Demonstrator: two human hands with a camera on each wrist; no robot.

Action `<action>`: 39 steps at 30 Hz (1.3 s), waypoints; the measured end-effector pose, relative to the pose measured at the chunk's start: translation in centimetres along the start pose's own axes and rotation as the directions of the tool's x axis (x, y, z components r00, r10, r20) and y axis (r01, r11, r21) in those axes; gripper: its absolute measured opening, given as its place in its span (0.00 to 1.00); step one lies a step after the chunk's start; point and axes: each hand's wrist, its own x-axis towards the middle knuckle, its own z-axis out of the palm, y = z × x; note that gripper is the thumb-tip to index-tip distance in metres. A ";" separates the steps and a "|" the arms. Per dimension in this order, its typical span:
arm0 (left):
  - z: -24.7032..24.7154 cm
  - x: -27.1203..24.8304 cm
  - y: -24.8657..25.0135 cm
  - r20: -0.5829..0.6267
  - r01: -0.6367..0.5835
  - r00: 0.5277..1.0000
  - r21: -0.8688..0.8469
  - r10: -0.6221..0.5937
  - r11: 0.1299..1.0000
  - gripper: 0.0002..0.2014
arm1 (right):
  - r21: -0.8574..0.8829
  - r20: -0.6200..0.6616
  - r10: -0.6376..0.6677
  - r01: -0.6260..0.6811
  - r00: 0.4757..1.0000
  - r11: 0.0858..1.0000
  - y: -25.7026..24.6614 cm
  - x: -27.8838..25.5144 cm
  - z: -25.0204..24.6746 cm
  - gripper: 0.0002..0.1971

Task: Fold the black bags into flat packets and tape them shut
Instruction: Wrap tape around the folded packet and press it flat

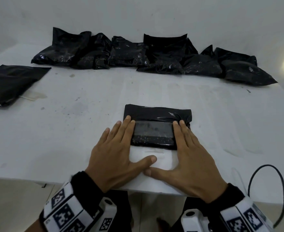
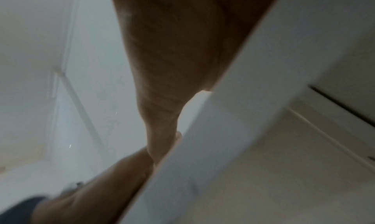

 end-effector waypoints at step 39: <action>1.4 1.9 3.3 -0.029 -0.068 0.997 -0.130 0.065 0.989 0.42 | 0.052 0.167 -0.098 0.090 0.981 0.995 1.8 1.5 -1.7 0.34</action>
